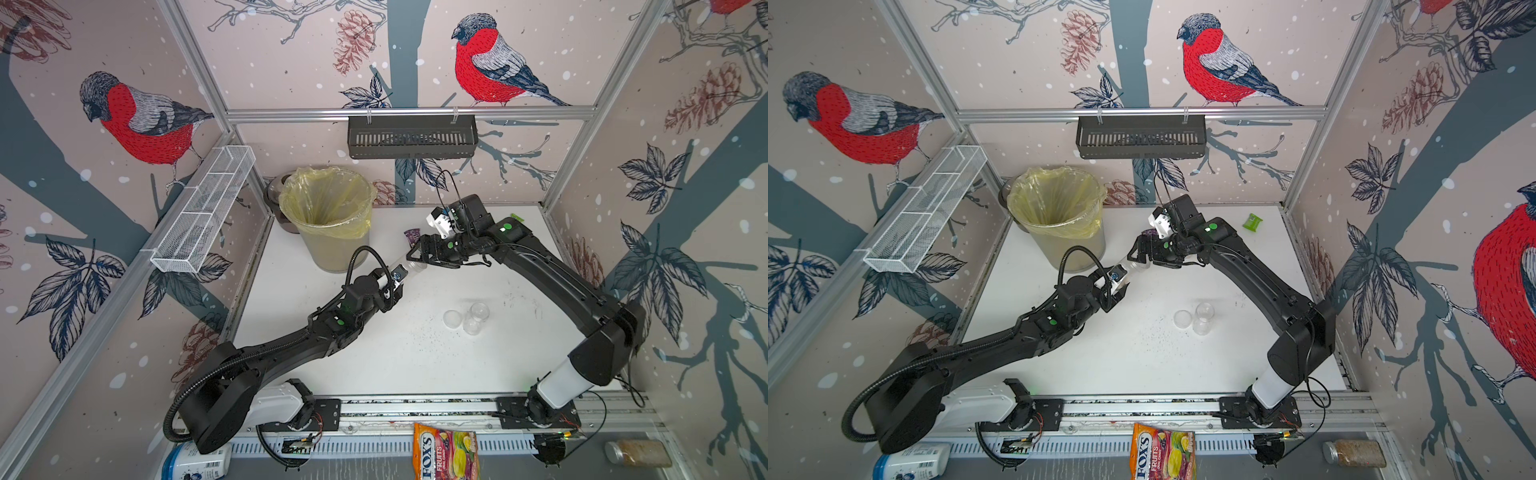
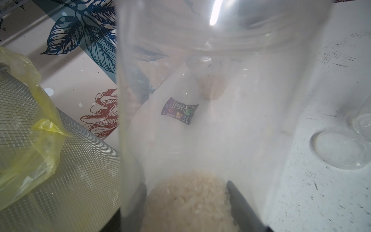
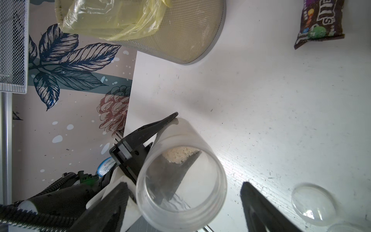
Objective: Empty moldy rice from jars
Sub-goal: Unscrew the lid from the jar.
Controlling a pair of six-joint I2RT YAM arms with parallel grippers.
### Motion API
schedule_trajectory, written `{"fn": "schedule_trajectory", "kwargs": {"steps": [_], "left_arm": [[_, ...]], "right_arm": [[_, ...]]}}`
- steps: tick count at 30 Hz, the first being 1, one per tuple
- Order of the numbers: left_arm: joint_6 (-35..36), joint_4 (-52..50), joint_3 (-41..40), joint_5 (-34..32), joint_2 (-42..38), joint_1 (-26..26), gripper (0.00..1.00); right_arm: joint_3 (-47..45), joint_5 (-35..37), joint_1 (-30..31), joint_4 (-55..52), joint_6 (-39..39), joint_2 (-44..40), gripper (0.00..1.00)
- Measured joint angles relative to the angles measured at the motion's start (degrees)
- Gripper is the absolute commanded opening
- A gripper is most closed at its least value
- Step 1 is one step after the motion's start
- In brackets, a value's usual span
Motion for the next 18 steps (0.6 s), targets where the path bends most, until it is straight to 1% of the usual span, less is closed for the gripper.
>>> {"fn": "schedule_trajectory", "kwargs": {"steps": [15,18], "left_arm": [[0.3,0.0,0.1,0.2,0.2,-0.1,0.09],[0.3,0.0,0.1,0.2,0.3,-0.1,0.09]], "right_arm": [[1.1,-0.6,0.0,-1.1,-2.9,1.1,0.74],[1.0,-1.0,0.0,-1.1,-3.0,1.1,0.68]]}}
